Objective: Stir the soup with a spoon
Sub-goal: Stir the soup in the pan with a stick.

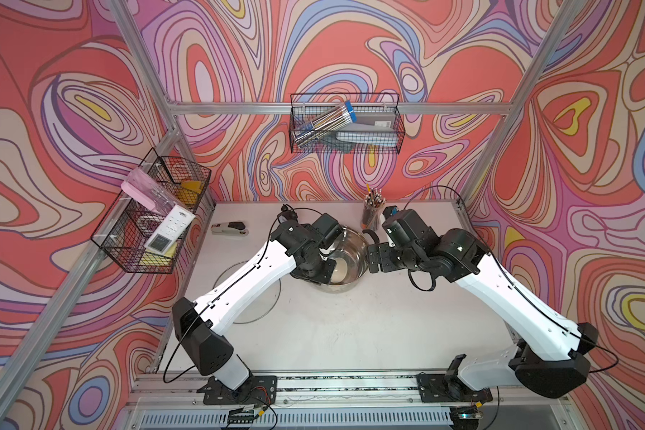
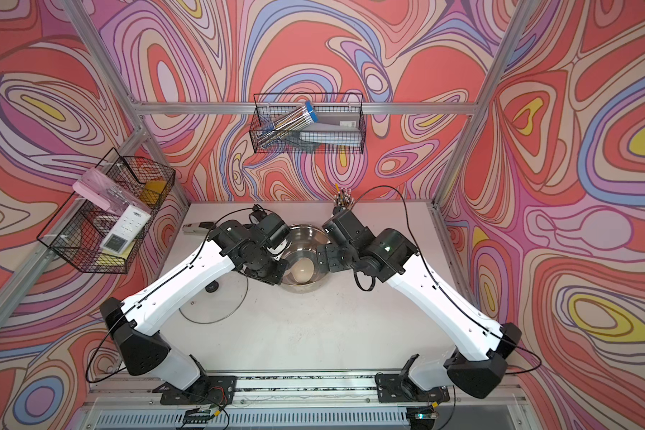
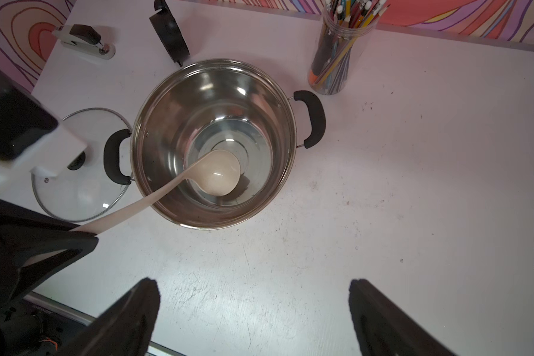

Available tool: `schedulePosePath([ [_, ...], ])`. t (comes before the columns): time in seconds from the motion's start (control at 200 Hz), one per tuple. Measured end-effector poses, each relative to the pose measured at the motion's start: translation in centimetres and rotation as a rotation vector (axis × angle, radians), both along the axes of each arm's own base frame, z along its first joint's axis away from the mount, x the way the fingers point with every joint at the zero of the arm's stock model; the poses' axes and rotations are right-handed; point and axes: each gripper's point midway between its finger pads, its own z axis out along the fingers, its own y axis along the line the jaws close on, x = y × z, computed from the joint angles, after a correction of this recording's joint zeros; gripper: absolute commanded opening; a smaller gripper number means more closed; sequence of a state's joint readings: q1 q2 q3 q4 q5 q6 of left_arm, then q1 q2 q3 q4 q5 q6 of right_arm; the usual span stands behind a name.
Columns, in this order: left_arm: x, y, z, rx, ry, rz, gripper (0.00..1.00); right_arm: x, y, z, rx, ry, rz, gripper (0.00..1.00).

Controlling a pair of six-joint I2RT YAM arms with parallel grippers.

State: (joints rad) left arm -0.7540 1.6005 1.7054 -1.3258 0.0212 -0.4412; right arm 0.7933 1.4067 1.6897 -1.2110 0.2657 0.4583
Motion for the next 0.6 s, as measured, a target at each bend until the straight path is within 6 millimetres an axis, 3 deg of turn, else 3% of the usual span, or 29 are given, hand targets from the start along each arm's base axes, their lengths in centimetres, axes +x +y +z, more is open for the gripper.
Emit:
schedulePosePath([
  [0.3, 0.8, 2.8, 0.2, 0.117, -0.026, 0.049, 0.0, 0.5, 1.0, -0.5, 0.007, 0.012, 0.021, 0.98],
  [0.601, 4.1, 2.7, 0.9, 0.166, -0.103, 0.089, 0.0, 0.6, 1.2, -0.4, 0.013, 0.006, 0.027, 0.98],
])
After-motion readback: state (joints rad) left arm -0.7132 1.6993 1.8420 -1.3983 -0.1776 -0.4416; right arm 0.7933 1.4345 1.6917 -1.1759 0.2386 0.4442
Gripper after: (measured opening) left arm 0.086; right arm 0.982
